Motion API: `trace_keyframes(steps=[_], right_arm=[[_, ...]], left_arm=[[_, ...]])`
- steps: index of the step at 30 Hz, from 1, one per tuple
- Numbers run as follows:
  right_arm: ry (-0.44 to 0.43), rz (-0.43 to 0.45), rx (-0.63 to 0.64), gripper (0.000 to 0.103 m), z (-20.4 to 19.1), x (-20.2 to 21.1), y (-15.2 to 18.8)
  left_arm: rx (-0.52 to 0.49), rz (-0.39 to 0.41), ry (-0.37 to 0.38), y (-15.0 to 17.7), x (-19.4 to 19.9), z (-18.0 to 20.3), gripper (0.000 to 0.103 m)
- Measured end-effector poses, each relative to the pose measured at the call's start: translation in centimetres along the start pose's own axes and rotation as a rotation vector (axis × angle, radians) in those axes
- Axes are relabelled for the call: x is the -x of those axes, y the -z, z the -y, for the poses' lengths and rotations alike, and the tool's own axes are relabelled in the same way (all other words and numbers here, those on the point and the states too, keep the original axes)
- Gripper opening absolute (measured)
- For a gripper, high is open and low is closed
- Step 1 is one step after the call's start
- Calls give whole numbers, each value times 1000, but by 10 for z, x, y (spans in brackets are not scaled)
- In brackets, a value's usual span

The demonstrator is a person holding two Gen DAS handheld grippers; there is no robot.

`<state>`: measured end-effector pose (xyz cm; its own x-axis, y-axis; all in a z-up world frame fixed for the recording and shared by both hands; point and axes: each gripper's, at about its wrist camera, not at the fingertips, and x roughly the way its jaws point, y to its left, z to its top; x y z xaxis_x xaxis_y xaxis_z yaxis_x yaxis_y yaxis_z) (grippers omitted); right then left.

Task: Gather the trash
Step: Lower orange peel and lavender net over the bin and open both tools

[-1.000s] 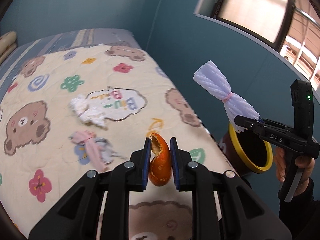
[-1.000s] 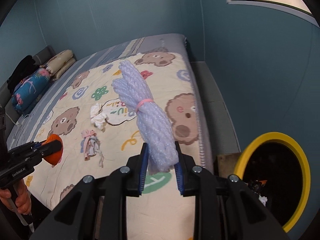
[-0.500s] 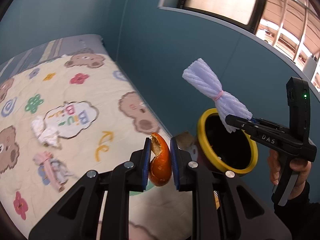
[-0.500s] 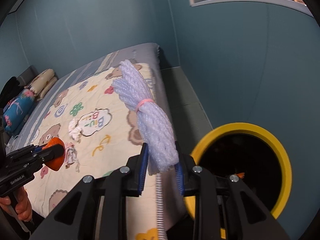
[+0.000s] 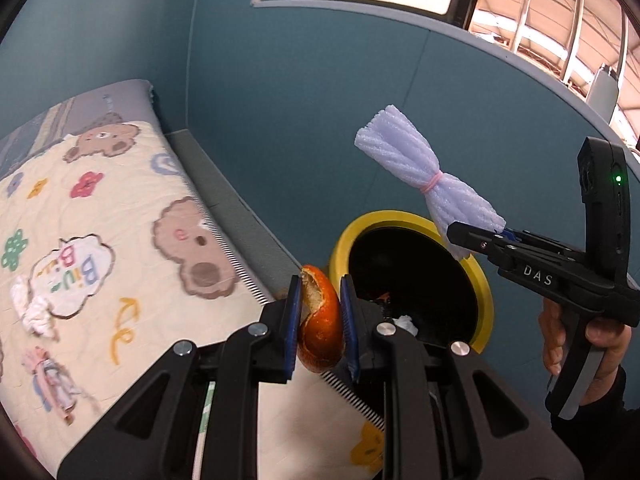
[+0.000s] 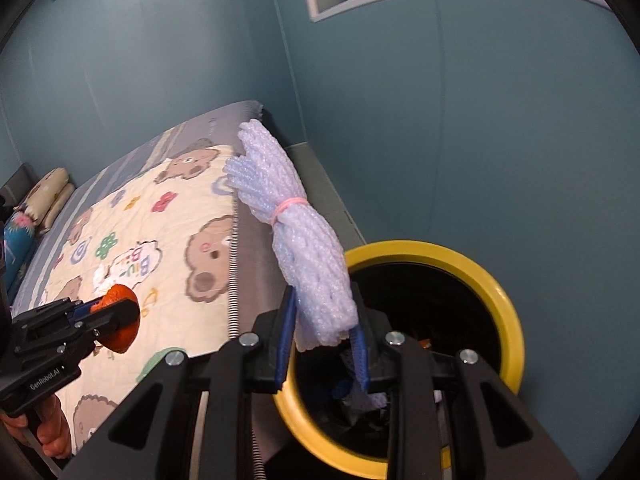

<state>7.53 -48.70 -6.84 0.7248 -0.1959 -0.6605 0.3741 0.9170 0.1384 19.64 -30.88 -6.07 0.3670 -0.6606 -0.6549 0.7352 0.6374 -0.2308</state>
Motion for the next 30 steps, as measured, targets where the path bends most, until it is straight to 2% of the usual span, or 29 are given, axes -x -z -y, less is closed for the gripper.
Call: trace_keyframes(steps=[11, 17, 25, 30], right_arm=[[64, -36, -85, 24, 46, -23, 3], [87, -54, -120, 24, 63, -41, 3], [90, -52, -168, 25, 84, -45, 5], [104, -35, -166, 30, 84, -41, 4]], left_arm=[[-13, -65, 81, -6, -61, 34, 19], [-20, -91, 96, -8, -90, 48, 19], [-2, -121, 138, -9, -112, 60, 22], [16, -125, 143, -9, -114, 59, 25]])
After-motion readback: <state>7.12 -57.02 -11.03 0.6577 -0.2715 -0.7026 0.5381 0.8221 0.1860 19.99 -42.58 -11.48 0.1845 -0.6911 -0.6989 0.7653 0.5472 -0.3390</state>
